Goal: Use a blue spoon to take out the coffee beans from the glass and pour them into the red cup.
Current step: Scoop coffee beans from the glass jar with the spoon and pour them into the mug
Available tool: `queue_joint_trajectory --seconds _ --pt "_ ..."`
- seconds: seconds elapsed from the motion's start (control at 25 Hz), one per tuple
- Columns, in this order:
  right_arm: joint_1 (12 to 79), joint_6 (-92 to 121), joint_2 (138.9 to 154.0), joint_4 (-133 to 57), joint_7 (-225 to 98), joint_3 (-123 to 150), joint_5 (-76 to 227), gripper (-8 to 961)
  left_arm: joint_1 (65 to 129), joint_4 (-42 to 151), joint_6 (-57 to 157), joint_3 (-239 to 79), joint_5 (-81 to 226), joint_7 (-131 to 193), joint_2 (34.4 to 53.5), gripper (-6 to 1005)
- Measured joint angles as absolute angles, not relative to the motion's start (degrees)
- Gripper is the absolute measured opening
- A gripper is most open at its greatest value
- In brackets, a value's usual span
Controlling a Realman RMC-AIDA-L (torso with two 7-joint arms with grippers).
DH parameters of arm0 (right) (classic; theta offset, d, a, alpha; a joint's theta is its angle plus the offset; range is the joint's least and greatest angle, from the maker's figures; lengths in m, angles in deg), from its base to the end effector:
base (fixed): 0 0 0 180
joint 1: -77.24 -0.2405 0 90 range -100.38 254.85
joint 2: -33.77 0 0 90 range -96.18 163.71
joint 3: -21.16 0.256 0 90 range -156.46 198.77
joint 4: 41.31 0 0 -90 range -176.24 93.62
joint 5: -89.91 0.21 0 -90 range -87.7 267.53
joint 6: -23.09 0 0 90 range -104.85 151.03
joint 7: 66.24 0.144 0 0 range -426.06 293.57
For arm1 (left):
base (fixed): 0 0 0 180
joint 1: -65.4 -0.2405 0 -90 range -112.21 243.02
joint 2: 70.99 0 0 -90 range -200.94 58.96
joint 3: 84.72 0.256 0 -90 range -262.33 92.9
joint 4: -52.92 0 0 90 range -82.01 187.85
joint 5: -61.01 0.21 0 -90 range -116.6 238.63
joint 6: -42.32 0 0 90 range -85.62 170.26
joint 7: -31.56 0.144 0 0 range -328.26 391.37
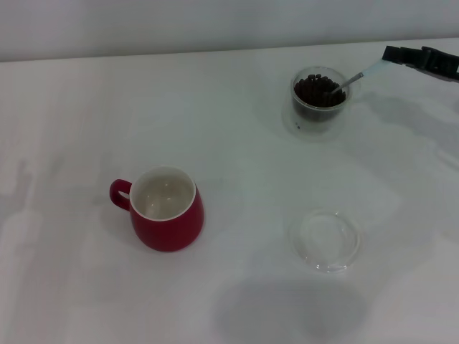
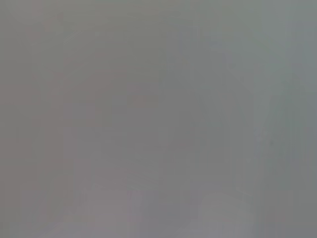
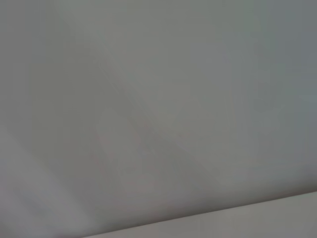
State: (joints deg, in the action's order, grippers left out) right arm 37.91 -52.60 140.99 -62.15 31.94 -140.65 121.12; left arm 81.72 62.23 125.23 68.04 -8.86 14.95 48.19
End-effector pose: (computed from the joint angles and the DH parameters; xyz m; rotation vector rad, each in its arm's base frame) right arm 0.3417 0.3785 0.0838 -1.9641 1.3892 0.8449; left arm -0.3449 0.2660 -0.0027 -1.4568 -0.6040 -0.9008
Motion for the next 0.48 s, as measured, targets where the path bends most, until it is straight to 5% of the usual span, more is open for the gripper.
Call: queue_joint_trajectory --seconds 0.48 --pt "37.7 -51.8 140.62 -62.1 35.5 -140.6 120.5 148 81.9 62.2 125.2 68.0 -8.9 15.0 48.19 771"
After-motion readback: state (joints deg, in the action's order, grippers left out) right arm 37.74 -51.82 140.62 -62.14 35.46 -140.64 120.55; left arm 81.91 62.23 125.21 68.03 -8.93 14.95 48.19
